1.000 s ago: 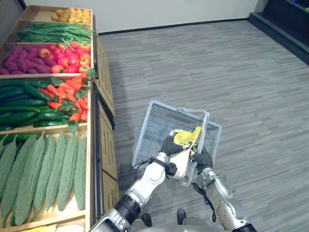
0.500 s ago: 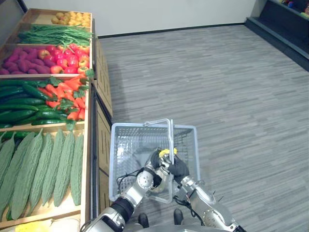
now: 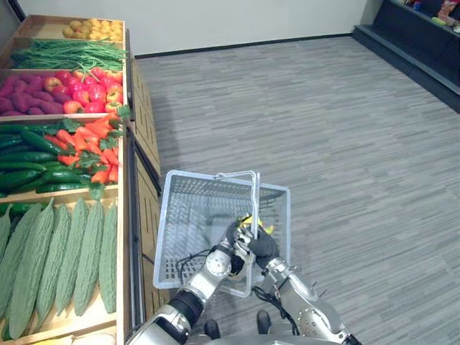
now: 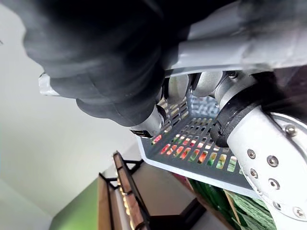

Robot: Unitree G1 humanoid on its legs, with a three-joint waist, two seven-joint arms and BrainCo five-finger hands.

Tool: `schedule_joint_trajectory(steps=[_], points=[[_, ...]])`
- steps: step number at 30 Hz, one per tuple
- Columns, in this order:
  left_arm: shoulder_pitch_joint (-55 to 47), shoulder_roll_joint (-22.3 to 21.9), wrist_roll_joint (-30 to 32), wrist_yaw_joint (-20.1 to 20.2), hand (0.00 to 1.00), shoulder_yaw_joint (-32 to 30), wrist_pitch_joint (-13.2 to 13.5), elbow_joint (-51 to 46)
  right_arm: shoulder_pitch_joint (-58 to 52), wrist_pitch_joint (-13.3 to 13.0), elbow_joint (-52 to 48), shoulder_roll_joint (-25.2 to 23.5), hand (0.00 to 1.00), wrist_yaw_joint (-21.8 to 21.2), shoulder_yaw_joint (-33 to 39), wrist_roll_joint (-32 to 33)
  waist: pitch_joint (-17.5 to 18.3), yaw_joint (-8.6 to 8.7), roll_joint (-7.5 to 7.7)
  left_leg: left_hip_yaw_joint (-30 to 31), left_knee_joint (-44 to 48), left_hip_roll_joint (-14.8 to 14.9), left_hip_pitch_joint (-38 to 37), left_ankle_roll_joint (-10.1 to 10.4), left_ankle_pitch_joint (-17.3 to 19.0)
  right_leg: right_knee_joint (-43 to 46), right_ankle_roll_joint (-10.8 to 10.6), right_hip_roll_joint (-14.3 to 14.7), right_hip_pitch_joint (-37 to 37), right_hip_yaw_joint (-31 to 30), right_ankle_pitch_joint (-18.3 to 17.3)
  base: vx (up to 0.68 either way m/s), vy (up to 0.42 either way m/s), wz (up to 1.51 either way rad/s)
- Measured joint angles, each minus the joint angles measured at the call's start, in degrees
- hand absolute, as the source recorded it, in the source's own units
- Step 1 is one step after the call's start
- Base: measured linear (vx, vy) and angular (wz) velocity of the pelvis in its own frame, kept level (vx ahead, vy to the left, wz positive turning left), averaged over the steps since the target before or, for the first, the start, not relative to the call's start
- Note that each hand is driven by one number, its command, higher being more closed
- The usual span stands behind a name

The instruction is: Pick vegetable in the basket

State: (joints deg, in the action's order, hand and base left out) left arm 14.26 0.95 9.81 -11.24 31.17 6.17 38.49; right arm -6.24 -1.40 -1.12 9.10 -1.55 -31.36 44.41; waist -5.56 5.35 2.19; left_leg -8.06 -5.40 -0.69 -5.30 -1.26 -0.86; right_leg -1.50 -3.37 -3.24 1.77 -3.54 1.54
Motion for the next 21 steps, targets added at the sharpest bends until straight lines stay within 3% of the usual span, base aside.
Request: schedule_joint_trajectory(steps=[4,10,13,18,21], points=[[-0.39,-0.02,2.31,-0.04,0.00,0.04,-0.28,-2.79,-1.66,-0.01,-0.41,-2.33,1.00,-0.66,3.14,0.02,0.03,0.06,-0.06,0.01,0.01,0.03,0.01,0.00,0.00,-0.05,0.00,0.02,0.02,0.03,0.00,0.00,0.000,0.00],[-0.75,0.49,14.61,-1.23,0.00,0.22,-0.65,-11.28,-5.79,-1.66,-4.94,-4.82,1.00,-2.86,7.53,0.01,0.04,0.35,-0.14,-0.04,0.02,0.01,0.06,-0.01,0.02,-0.18,-0.01,-0.01,0.05,0.00,-0.01,0.00,0.000,0.00],[-1.14,0.67,17.46,-1.36,0.00,-0.28,-0.79,-13.33,-7.01,-2.40,-5.06,-5.59,1.00,-4.08,8.80,-0.01,0.16,0.34,-0.56,-0.08,0.01,0.04,0.06,0.00,0.05,-0.19,-0.02,0.03,0.05,-0.01,-0.02,0.00,0.000,0.00],[-4.96,1.45,17.60,-1.33,0.00,-2.96,-0.90,-18.33,-8.73,-2.41,-5.27,-7.03,1.00,-4.78,10.03,-0.28,0.52,0.35,-1.36,-0.37,0.01,0.09,0.00,0.31,0.32,-0.19,-0.03,0.10,0.01,-0.28,-0.03,0.00,0.000,0.00],[-8.34,2.13,15.52,-1.69,0.00,-7.52,1.22,-27.32,-9.84,-2.41,-1.41,-7.46,1.00,-2.88,19.92,-1.84,0.60,-0.16,-1.48,-0.51,0.01,-0.06,0.00,0.28,0.37,-0.14,-0.21,-0.01,0.08,0.14,-0.16,0.00,0.000,0.05]])
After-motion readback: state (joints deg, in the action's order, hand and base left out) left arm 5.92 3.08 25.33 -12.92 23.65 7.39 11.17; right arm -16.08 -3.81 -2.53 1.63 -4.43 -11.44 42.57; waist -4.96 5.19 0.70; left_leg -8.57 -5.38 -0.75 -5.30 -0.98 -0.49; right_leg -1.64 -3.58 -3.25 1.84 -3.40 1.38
